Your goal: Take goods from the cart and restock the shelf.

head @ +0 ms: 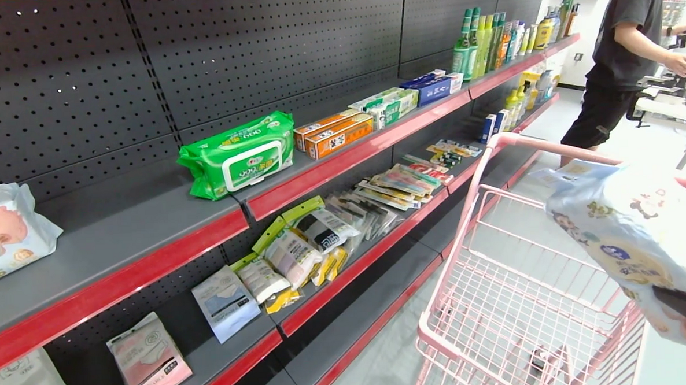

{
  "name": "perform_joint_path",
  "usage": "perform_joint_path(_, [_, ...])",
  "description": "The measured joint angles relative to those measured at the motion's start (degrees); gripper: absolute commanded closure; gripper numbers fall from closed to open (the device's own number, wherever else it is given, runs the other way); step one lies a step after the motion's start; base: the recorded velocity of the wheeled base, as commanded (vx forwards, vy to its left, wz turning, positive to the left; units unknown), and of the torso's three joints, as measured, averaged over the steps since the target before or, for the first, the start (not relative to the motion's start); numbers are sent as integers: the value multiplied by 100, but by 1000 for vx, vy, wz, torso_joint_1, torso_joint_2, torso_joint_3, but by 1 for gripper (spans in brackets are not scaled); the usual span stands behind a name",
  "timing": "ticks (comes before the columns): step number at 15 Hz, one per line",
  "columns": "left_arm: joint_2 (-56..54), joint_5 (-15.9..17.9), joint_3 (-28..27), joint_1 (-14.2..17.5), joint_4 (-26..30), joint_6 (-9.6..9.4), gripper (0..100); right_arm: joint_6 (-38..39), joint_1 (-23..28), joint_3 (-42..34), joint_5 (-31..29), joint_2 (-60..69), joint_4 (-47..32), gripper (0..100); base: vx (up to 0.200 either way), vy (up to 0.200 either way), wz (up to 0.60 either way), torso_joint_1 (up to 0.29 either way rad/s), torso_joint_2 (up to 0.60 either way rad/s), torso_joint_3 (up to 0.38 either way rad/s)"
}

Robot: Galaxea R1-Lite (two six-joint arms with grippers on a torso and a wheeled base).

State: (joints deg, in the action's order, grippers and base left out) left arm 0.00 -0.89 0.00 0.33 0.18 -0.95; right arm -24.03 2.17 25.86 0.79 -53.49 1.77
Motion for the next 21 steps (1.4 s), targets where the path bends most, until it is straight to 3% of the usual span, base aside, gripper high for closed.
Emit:
perform_joint_path(4, [0,2,0,0,4,-9,0,-2,22,-91,-79,579,-388,100,0,0,0,29,-55,-36])
perform_joint_path(8, [0,2,0,-2,-9,-9,0,-5,22,-216,-79,1019,-622,100,0,0,0,220,-497,-276])
perform_joint_path(21, [0,2,0,0,0,-11,0,-90,9,-199,-77,1041,-606,100,0,0,0,180,-380,-206])
